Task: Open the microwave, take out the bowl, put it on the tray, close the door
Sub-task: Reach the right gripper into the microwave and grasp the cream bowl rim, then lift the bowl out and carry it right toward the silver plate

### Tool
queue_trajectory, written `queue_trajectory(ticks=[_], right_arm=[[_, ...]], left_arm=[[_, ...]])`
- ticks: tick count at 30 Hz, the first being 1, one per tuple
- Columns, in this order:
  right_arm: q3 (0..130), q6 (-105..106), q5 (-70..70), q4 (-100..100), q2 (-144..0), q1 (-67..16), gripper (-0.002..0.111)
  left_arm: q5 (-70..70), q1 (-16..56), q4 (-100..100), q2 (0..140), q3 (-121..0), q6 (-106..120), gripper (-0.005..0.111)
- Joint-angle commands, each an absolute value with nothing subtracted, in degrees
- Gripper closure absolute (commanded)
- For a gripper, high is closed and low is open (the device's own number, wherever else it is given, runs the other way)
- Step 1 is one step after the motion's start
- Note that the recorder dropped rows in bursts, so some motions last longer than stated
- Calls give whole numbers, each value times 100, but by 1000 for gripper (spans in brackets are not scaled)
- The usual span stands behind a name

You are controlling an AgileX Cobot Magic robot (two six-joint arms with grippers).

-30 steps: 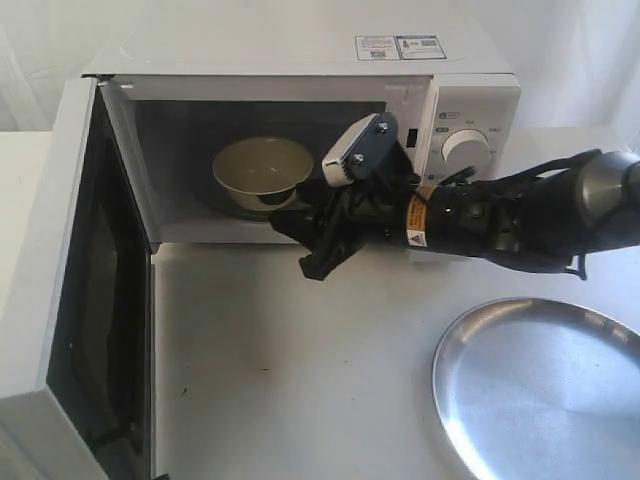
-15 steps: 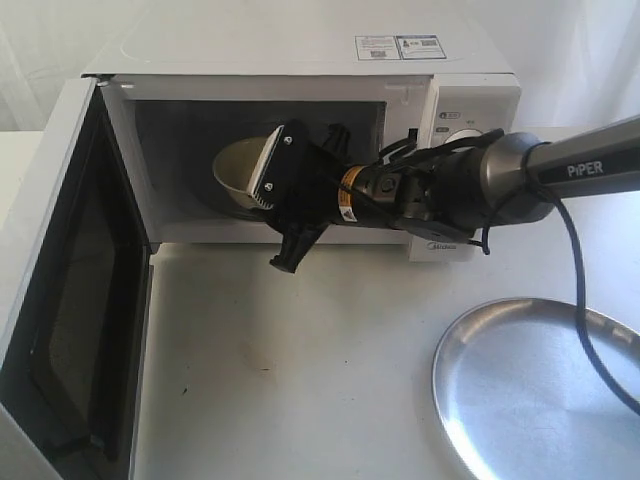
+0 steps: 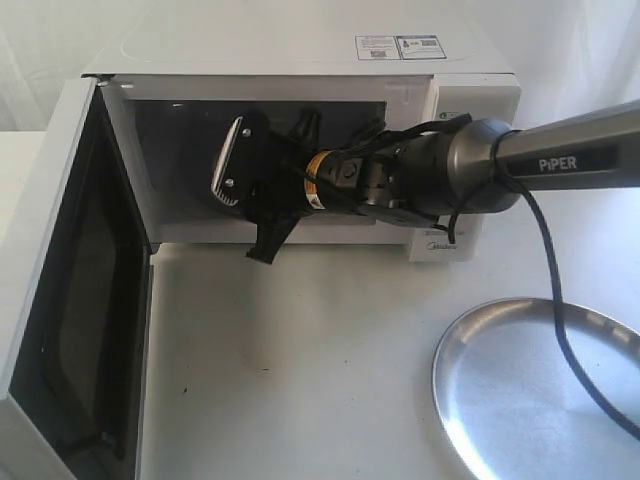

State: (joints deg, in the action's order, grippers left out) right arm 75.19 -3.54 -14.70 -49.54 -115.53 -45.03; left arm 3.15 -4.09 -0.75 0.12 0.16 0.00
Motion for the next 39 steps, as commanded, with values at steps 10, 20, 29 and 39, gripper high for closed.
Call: queue_trajectory(ticks=[10, 20, 29, 39], right_arm=[[7867, -262, -1036, -4976, -12092, -4552, 59], [8290, -273, -884, -4976, -12486, -4552, 90], [7868, -1021, -823, -4818, -11936, -4697, 108], [5949, -3085, -974, -4825, -9841, -4966, 108]], left_arm=[[300, -396, -40, 0, 0, 0, 107], [300, -396, -40, 0, 0, 0, 107], [300, -396, -40, 0, 0, 0, 107], [300, -396, -40, 0, 0, 0, 107]])
